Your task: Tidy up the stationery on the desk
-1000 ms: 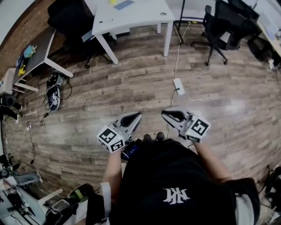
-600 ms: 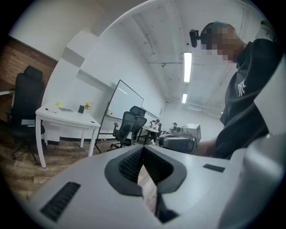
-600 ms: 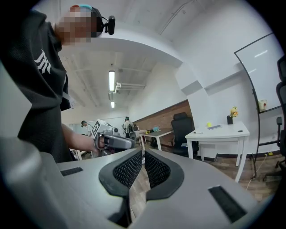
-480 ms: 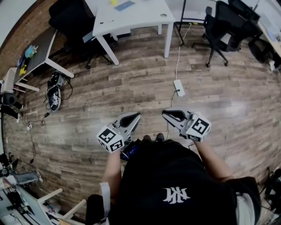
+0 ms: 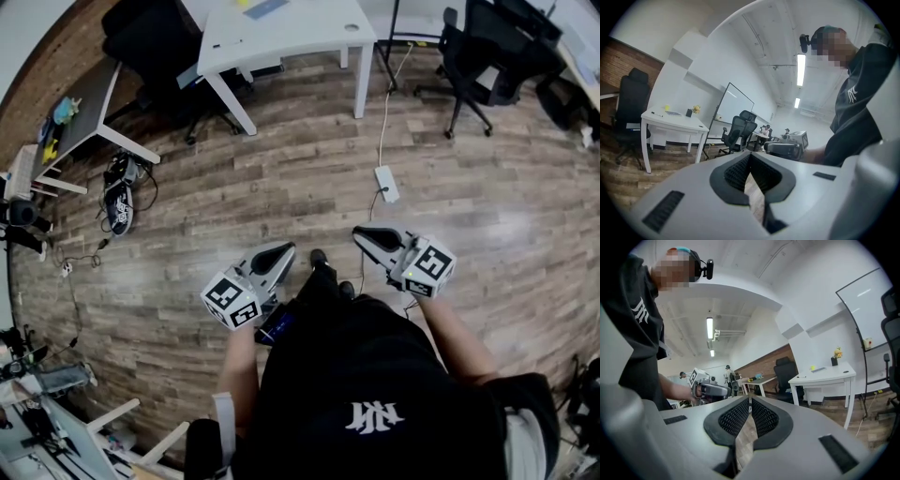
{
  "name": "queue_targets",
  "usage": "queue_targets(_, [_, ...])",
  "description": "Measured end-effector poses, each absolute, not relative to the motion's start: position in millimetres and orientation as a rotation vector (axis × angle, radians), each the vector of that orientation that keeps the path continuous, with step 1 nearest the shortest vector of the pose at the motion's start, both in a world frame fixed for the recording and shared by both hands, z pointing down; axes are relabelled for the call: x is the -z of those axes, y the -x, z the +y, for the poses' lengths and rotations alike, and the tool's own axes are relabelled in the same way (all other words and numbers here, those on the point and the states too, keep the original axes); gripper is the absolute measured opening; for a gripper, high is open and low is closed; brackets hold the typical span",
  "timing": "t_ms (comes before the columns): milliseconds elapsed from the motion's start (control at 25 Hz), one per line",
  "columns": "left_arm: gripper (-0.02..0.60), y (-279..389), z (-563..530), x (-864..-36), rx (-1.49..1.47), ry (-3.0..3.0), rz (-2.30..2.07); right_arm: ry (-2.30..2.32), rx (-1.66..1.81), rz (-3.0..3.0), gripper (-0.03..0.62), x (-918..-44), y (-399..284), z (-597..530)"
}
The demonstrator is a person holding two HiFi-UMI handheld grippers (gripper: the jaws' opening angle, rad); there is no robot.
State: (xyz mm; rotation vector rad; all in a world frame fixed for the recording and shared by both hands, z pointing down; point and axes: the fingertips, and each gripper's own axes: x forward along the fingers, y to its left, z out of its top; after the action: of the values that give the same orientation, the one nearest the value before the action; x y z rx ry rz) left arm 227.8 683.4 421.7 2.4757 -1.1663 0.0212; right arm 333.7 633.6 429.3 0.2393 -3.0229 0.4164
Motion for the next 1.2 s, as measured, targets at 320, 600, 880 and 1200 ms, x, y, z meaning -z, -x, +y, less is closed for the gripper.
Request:
queue_targets(320, [0.002, -213, 634, -445, 0.014, -2.445, -1.125, -0.264, -0.425, -2.977, 0.043, -449, -320, 588])
queue_targets(600, [0.002, -166, 542, -450, 0.116, -2.416, -1.123, -0.295, -0.403, -2.941, 0.043, -449, -289, 504])
queue_targets(880, [0.002, -111, 447, -453, 0.196, -2.373, -1.110, -0.269, -0.371, -2.882, 0.043, -442, -227, 409])
queue_targets(1200, [0.002, -77, 364, -447, 0.238, -2.394, -1.066, -0.284, -0.321, -2.866, 0.043, -432, -189, 334])
